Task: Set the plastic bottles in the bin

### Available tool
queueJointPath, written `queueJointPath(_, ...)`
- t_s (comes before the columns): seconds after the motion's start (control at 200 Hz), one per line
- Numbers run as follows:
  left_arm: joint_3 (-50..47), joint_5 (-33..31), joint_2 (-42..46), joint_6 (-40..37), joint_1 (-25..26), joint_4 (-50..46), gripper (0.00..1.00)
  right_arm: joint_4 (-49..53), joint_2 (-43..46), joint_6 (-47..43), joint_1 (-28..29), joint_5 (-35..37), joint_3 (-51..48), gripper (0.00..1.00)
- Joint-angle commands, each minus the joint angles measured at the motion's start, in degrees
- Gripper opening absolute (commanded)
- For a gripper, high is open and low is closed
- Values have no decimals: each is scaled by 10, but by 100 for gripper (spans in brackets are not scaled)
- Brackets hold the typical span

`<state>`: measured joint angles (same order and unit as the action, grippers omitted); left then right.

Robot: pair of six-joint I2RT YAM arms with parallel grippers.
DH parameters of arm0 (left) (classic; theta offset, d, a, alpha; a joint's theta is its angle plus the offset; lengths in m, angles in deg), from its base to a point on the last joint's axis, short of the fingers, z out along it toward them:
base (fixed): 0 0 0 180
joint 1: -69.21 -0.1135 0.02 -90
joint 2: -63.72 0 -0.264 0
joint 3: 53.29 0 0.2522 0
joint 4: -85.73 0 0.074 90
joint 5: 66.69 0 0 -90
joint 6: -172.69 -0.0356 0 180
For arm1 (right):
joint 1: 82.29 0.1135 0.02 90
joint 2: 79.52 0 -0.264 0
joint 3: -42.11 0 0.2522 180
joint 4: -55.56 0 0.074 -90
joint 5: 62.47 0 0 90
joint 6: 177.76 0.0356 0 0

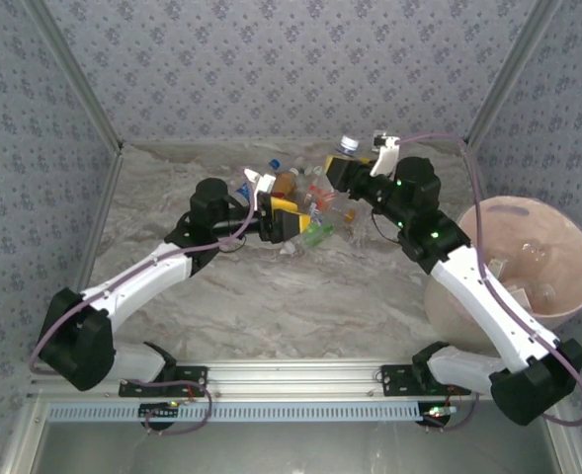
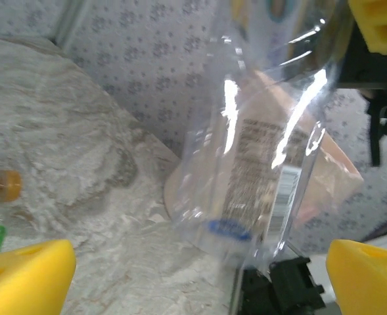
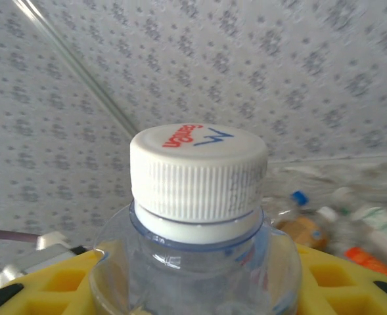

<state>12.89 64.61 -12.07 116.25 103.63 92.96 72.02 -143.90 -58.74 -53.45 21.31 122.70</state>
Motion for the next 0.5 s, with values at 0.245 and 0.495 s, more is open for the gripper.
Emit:
queueJointPath(0.245, -55, -294, 44, -4, 0, -100, 98, 194, 116, -188, -3, 245, 90, 43)
queueJointPath(0.495, -52, -344, 6, 37, -1, -109, 98, 296, 157, -264, -3, 373, 168, 43)
